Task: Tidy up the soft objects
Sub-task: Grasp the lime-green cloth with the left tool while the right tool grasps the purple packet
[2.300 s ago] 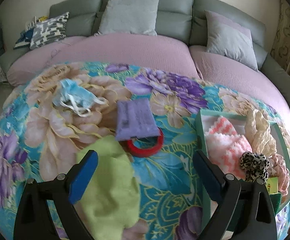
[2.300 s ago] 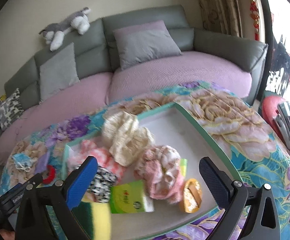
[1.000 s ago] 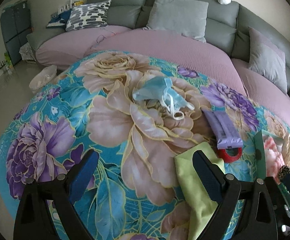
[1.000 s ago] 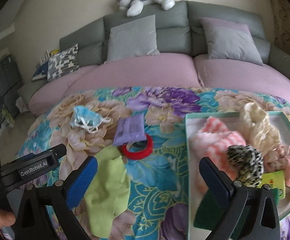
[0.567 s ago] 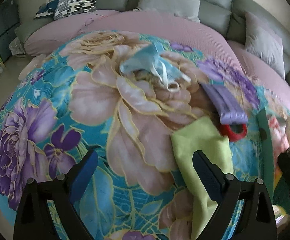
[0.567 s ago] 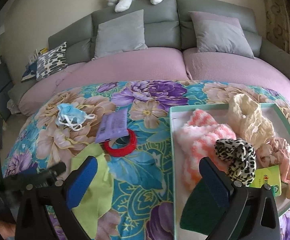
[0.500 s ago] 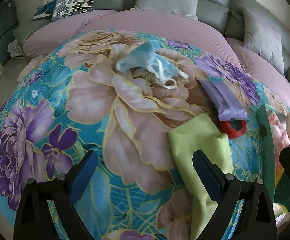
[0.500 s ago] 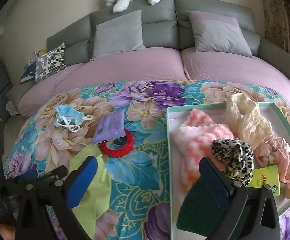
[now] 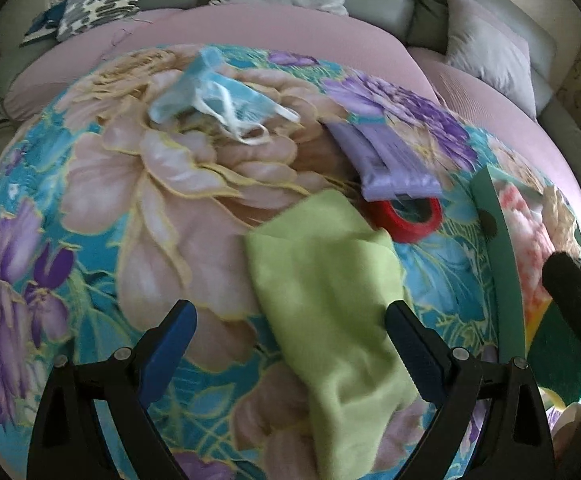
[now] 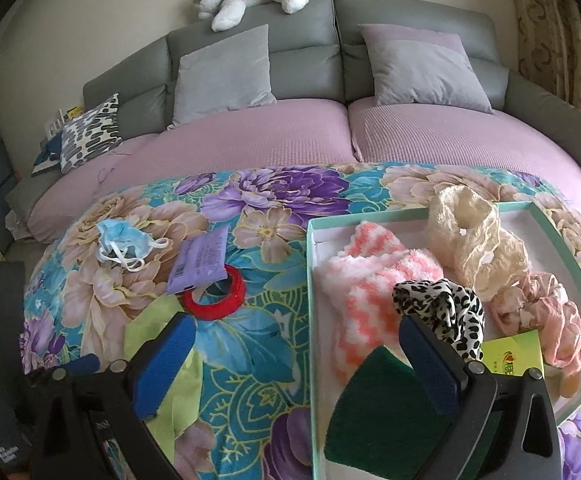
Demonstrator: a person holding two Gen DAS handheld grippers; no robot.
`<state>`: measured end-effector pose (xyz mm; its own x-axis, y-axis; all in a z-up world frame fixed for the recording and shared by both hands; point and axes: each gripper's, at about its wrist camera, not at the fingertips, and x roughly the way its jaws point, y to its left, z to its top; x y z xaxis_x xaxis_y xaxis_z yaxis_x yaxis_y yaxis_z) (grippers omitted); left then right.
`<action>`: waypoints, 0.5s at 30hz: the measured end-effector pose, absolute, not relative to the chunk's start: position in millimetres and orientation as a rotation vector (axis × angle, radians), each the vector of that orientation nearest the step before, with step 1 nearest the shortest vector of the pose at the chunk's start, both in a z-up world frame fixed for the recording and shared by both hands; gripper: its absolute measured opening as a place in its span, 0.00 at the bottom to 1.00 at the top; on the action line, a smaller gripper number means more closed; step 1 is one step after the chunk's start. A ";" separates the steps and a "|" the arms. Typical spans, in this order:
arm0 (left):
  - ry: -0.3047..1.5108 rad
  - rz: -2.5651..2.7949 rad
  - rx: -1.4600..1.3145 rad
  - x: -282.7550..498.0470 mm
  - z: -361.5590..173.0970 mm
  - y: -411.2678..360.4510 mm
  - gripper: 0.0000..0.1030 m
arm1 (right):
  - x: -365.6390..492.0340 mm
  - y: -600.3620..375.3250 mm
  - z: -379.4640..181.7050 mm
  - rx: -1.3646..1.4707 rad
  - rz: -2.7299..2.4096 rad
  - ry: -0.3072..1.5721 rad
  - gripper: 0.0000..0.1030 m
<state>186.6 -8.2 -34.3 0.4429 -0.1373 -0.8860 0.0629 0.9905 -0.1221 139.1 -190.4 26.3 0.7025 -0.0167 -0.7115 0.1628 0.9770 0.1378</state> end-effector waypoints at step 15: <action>1.092 -0.207 0.010 175.4 -49.1 -26.7 0.54 | 138.9 -190.3 28.0 0.185 -0.108 0.776 1.00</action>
<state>175.4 -26.7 -49.1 0.4436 -0.1620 -0.8815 0.1719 0.9806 -0.0937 138.9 -190.3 28.0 0.7090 -0.0288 -0.7046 0.1646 0.9783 0.1257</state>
